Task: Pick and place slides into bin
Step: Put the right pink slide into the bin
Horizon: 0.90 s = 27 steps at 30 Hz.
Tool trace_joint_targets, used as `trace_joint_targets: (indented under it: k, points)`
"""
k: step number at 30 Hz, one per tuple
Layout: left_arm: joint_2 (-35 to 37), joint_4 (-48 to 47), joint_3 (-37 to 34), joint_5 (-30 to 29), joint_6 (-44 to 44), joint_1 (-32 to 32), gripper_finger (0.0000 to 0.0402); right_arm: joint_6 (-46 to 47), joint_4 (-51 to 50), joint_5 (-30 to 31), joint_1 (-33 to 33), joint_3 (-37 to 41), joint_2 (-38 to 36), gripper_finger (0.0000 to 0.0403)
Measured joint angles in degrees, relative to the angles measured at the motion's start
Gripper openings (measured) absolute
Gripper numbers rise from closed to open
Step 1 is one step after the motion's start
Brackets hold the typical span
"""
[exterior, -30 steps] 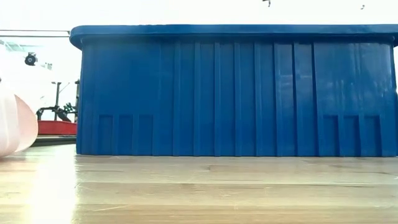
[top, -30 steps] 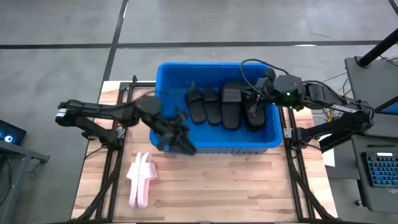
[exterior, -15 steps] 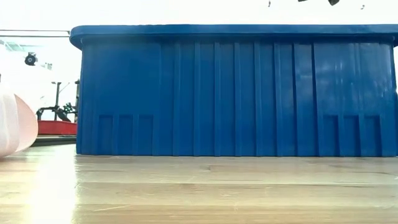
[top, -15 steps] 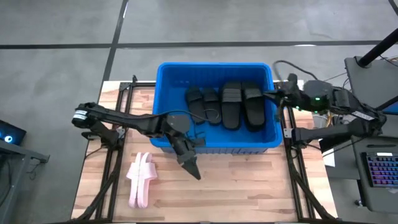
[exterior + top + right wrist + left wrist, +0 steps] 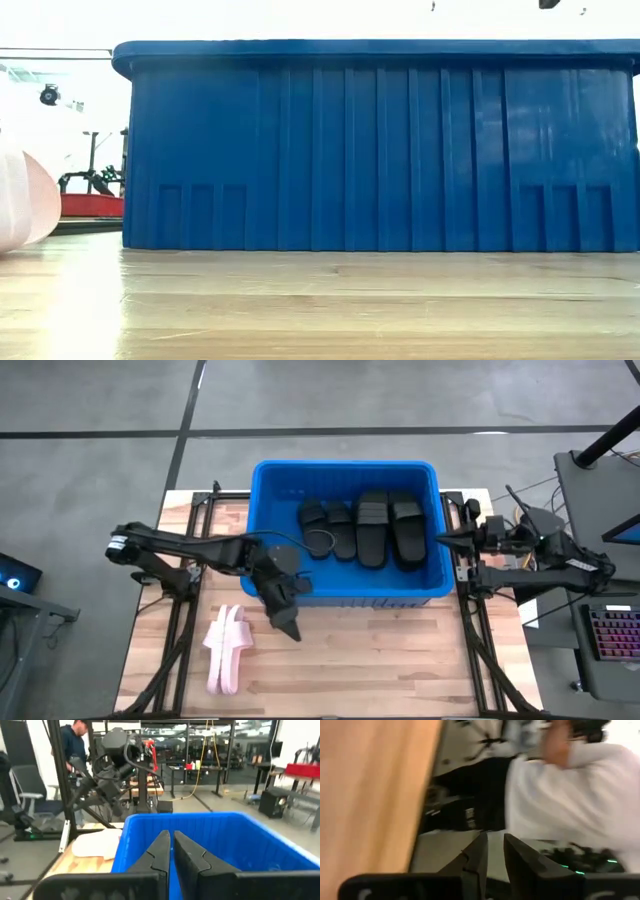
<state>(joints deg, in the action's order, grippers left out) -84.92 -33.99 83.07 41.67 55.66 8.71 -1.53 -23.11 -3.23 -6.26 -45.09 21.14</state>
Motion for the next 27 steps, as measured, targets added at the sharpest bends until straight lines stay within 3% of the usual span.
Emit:
trace_joint_targets:
  k: [4,8,11,16,20,22,27]
  points:
    - [1.45,-12.15,2.46,-5.72,-3.47,1.35,0.0035,3.63,1.24,0.47,0.00,2.58,-0.61,0.0013]
    - [1.70,-17.89,4.97,-12.95,-6.83,3.96,0.0030,4.51,2.36,0.45,0.00,3.75,0.18,0.0013]
    - [1.41,-19.01,7.13,-21.04,-8.55,6.77,0.0029,4.52,3.22,0.51,0.00,4.37,1.48,0.0013]
    - [-0.13,-19.83,9.76,-40.34,-10.15,13.97,0.0029,4.52,3.79,1.86,-0.01,4.45,3.39,0.0013]
    - [-2.59,-26.13,13.15,-52.93,-10.90,19.48,0.0029,4.51,3.77,1.86,0.00,4.45,4.69,0.0013]
    - [-4.77,-31.08,15.44,-55.58,-11.71,21.72,0.0029,4.51,3.78,1.86,0.00,4.45,5.12,0.0013]
    - [-12.06,-43.20,20.66,-55.46,-16.76,25.83,0.0029,5.35,3.70,1.87,0.00,4.45,6.07,0.0013]
